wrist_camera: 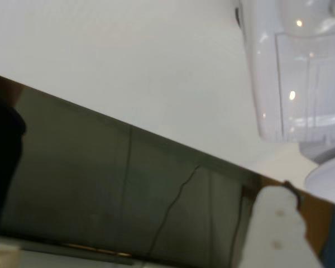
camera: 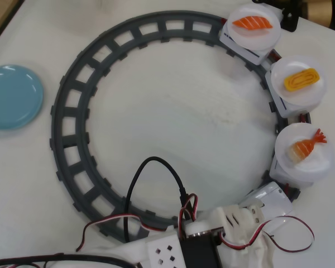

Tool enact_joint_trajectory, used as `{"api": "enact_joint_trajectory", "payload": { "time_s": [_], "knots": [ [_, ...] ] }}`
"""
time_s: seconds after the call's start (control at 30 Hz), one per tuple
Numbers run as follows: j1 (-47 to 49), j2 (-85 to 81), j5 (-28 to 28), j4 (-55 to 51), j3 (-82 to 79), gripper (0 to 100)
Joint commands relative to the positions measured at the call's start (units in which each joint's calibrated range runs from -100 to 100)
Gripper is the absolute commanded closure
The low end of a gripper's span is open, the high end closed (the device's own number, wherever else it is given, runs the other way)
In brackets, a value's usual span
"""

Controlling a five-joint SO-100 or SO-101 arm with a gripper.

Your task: Pick up the sushi from the Shinkansen and put it on the blue dish

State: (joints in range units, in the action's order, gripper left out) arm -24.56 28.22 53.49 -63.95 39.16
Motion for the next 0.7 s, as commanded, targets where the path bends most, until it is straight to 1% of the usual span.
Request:
{"api": "enact_joint_trajectory", "payload": {
  "time_s": [0.0, 0.17, 0.27, 0.37, 0.5, 0.67],
  "knots": [
    [1.1, 0.5, 2.6, 1.1, 3.6, 78],
    [2.9, 2.0, 2.5, 8.8, 3.5, 78],
    [3.9, 2.3, 2.5, 11.6, 3.5, 78],
    [4.3, 1.8, 2.5, 11.8, 3.5, 76],
    [4.8, 1.6, 2.7, 11.8, 3.6, 69],
    [5.5, 2.4, 2.6, 11.9, 3.1, 68]
  ]
}}
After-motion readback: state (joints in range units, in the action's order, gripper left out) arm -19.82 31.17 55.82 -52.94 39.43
